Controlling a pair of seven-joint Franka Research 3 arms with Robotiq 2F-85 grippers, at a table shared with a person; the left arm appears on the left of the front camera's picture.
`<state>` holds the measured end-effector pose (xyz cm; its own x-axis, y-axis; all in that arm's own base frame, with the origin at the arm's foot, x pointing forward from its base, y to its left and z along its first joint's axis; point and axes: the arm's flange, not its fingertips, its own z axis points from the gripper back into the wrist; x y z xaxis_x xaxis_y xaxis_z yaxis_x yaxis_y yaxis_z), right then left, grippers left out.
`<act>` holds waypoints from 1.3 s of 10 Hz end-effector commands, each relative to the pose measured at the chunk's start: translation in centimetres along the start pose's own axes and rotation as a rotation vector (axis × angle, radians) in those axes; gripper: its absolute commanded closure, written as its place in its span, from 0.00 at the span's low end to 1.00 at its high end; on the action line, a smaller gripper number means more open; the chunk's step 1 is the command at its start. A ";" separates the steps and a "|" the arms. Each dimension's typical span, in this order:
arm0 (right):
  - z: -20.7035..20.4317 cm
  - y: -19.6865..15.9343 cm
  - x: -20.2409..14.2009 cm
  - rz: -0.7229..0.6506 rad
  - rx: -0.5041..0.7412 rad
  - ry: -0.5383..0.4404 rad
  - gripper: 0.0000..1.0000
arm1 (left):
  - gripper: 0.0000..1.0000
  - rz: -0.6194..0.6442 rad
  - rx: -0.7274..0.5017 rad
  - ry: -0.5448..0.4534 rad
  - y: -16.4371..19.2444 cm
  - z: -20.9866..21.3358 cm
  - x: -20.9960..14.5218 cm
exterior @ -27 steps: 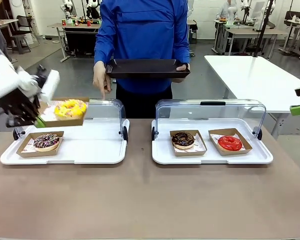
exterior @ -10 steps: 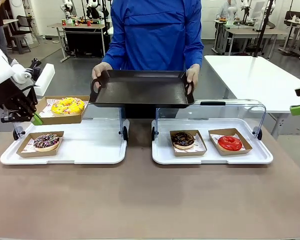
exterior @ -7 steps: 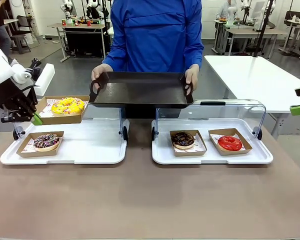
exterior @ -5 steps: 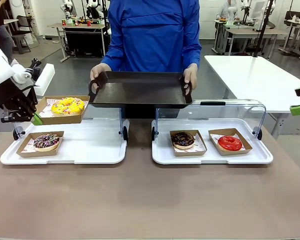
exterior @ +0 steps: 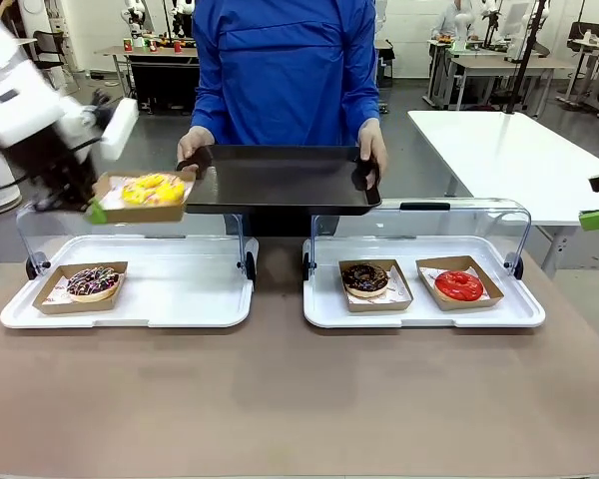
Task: Provide the desired donut to the person.
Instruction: Place the picked Paper togo box onto the Handle tray extended by the person.
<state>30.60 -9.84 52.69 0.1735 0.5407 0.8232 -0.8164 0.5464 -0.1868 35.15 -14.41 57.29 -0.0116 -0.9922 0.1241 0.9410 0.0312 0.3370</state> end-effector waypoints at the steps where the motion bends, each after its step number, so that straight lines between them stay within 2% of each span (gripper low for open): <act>1: -0.2 -0.1 0.0 -0.002 0.007 -0.021 0.00 | 0.99 0.008 -0.041 0.021 5.7 0.0 3.8; 6: -0.2 -0.1 0.0 -0.002 0.007 -0.021 0.00 | 0.99 -0.067 -0.093 -0.010 14.0 -6.7 9.1; 8: -0.2 -0.1 0.0 -0.002 0.007 -0.021 0.00 | 0.99 -0.060 -0.050 -0.009 15.7 -8.8 9.4; 11: -0.2 -0.1 0.0 -0.002 0.007 -0.021 0.00 | 0.99 -0.080 -0.061 -0.013 17.4 -10.5 9.7; 12: -0.2 -0.1 0.0 -0.002 0.007 -0.021 0.00 | 0.40 -0.075 -0.084 -0.021 17.9 -10.9 9.6; 13: -0.2 -0.1 0.0 -0.002 0.007 -0.021 0.00 | 0.40 -0.067 -0.105 -0.033 18.2 -10.9 9.6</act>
<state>30.59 -9.84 52.69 0.1736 0.5409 0.8230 -0.8166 0.5461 -0.1867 55.17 -24.73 53.83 -0.0688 -0.9914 0.1113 0.9606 -0.0357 0.2758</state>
